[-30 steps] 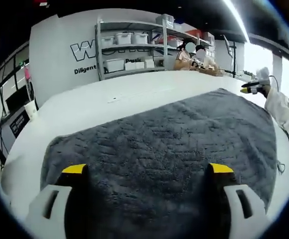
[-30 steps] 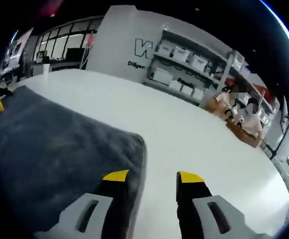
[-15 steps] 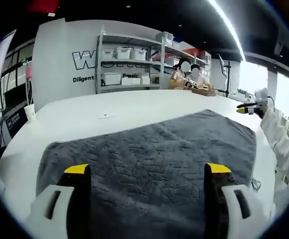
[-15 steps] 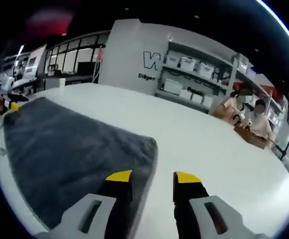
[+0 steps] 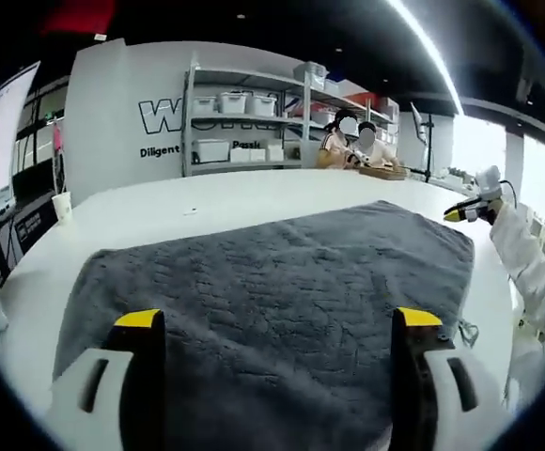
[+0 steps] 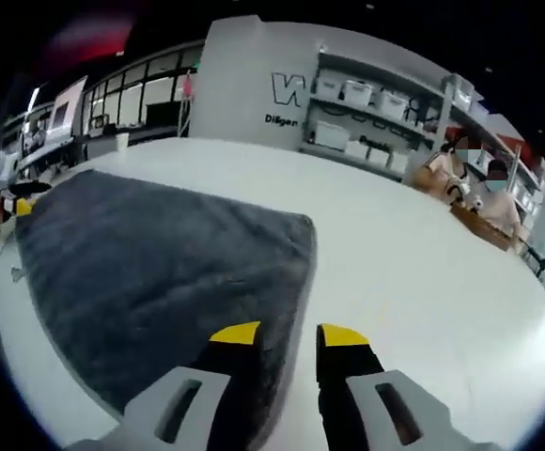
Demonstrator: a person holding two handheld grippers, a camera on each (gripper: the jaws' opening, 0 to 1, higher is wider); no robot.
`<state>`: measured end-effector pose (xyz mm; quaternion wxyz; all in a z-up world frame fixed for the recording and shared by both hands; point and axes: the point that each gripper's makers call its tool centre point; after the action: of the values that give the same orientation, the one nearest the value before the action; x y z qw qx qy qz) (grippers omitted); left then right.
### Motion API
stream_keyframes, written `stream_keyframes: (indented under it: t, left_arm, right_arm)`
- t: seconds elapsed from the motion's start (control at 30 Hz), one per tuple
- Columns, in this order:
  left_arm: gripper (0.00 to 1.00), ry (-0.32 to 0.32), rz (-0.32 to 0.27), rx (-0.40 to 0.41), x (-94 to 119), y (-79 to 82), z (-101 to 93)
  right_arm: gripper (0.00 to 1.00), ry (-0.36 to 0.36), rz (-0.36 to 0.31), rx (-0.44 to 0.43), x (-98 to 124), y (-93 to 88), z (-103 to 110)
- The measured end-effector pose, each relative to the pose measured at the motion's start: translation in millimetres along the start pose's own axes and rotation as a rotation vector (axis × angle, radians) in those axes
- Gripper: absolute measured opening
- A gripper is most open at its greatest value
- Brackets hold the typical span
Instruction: Open the folded towel by lifting each exposed corner and separating the folded layers until the towel lies flat within the target outline without major curled edges
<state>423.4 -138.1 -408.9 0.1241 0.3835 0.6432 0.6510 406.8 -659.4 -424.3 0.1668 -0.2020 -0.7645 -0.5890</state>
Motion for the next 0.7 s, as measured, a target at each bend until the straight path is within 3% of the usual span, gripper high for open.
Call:
stream_keyframes:
  t: [0.2,0.43,0.7]
  left_arm:
    - [0.99,-0.004,-0.017,0.02,-5.0,-9.1,-5.9]
    - [0.99,0.026,0.064,-0.017,-10.9,-32.6,-7.8]
    - [0.98,0.051,0.056,-0.038,-9.4,-33.2,-7.2]
  right_arm:
    - [0.1,0.012,0.01,-0.029,-2.0,-8.2,5.0]
    - [0.04,0.025,0.033,-0.035,-6.1,-15.4,10.2]
    - [0.0,0.03,0.029,-0.05,-4.0,-16.5,10.4]
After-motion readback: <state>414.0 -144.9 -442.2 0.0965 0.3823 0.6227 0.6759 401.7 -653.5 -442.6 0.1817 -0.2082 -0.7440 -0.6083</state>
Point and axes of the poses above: the point that each gripper's makers call its tool centre point, and the gripper's own axes: x roughly backward along the fingers, z roughly to its left, y roughly out of its top, and after that the axes turned 10 degrees about -y, right-handed
